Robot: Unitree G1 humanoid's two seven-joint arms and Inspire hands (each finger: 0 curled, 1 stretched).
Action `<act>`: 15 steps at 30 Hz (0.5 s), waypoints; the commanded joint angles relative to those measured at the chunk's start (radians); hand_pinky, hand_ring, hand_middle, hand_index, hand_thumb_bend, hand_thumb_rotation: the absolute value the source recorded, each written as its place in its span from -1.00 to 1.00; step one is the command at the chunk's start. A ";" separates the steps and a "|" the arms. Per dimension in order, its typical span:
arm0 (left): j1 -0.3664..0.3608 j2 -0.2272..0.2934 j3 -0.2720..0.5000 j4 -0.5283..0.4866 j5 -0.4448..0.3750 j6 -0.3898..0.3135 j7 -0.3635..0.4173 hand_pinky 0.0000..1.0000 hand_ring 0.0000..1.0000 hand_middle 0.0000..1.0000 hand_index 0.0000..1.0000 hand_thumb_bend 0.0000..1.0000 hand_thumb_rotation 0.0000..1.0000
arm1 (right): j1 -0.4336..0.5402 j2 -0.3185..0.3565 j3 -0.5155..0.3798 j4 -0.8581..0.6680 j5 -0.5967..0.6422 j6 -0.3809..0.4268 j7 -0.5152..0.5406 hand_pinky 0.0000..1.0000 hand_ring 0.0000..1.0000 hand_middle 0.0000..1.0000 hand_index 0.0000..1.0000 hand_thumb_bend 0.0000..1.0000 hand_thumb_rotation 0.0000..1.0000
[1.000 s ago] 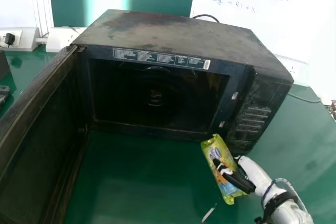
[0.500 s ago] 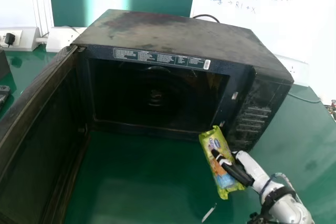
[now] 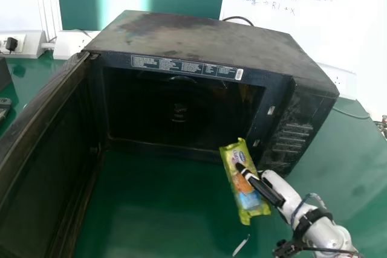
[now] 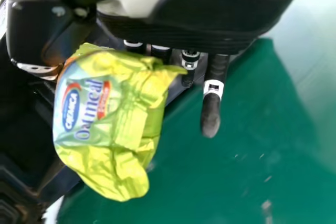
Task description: Put biscuit inside oven
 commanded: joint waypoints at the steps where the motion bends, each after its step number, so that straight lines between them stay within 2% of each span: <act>1: 0.006 -0.005 -0.006 -0.004 0.012 -0.010 0.004 0.46 0.75 0.91 0.93 0.76 0.94 | -0.019 0.013 0.011 -0.014 0.019 0.011 -0.017 -0.59 -0.44 -0.20 0.05 0.03 -1.00; 6: 0.008 -0.003 -0.006 -0.002 0.006 -0.013 -0.003 0.48 0.75 0.91 0.93 0.75 0.94 | -0.051 0.056 0.017 -0.003 0.065 0.057 -0.041 -0.53 -0.40 -0.20 0.04 0.03 -1.00; 15: 0.012 -0.006 -0.002 -0.008 0.014 -0.009 0.005 0.47 0.74 0.90 0.92 0.77 0.94 | -0.125 0.090 0.061 0.029 0.096 0.106 -0.091 -0.47 -0.35 -0.20 0.03 0.03 -1.00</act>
